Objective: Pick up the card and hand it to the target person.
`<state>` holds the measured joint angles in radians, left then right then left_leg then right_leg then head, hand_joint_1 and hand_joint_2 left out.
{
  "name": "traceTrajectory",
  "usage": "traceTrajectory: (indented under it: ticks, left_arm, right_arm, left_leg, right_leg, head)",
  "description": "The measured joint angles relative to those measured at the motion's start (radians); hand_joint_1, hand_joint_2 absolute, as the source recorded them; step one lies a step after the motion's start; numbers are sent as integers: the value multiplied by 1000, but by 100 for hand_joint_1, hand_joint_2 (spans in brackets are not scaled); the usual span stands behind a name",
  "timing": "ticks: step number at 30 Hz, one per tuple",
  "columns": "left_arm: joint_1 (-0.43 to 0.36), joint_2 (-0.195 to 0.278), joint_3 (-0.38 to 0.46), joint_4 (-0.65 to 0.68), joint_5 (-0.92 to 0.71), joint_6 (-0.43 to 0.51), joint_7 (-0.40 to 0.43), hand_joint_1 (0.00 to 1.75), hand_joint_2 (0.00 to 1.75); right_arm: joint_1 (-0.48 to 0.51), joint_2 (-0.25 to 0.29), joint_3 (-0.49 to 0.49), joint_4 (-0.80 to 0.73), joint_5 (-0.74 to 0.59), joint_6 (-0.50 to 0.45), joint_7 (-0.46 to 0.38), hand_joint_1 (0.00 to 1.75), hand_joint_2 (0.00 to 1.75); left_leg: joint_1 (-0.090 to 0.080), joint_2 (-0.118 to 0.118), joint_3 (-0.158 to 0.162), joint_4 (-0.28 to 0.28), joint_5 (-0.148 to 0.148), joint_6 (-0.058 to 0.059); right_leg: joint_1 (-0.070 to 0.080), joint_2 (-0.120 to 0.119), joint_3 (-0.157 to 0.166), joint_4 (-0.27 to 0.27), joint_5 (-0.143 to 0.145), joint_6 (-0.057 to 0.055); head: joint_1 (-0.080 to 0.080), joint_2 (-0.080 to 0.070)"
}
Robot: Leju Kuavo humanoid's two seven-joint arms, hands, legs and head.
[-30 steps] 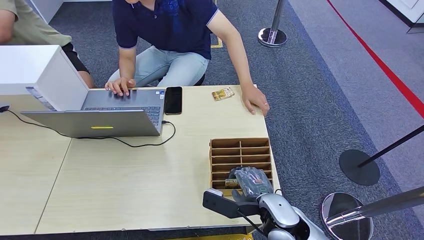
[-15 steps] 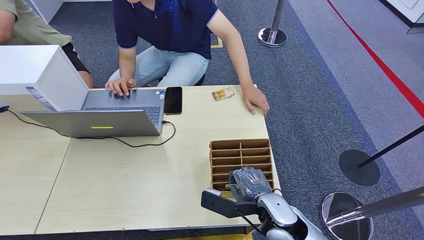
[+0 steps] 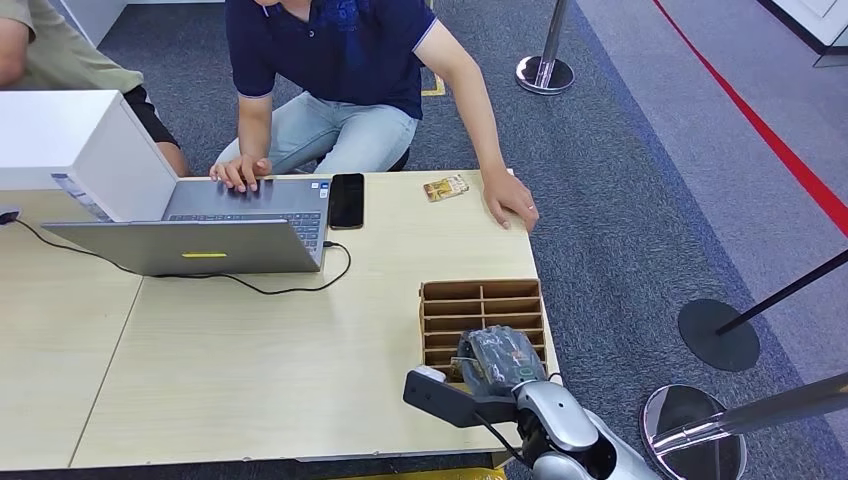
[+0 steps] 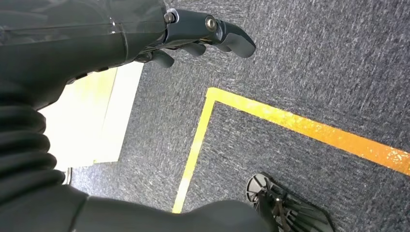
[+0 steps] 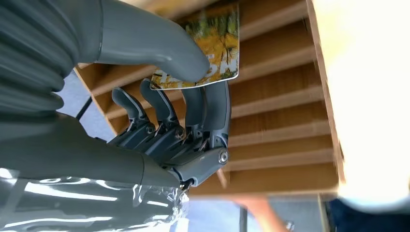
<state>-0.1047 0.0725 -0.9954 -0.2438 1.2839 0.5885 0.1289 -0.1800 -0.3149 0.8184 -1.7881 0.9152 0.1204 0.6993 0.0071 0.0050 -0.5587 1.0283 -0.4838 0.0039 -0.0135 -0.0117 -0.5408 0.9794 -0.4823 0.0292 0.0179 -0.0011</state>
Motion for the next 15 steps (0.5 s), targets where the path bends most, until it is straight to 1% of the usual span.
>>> traceTrajectory:
  ticks: [4,7,11,15]
  left_arm:
    - [0,0,0,0,0,-6,-1,0,175]
    - [0,0,0,0,-5,-10,-5,0,175]
    - [0,1,0,0,-13,-18,-6,0,175]
    - [0,3,0,0,-25,-26,-6,0,175]
  right_arm:
    - [-51,0,18,-8,0,-134,-2,150,175]
    - [-98,0,26,-29,7,-214,-9,150,175]
    - [-143,0,33,-51,16,-272,-27,150,175]
    - [-194,1,41,-58,28,-311,-55,150,175]
  left_leg:
    - [0,0,0,0,0,0]
    - [0,0,0,0,1,0]
    - [0,0,0,0,1,0]
    - [0,0,0,0,1,0]
  right_leg:
    - [0,0,0,0,0,0]
    - [0,0,0,0,0,0]
    - [0,0,0,0,0,0]
    - [0,0,0,0,0,0]
  head:
    - [0,0]
    - [0,0]
    - [0,0]
    - [0,0]
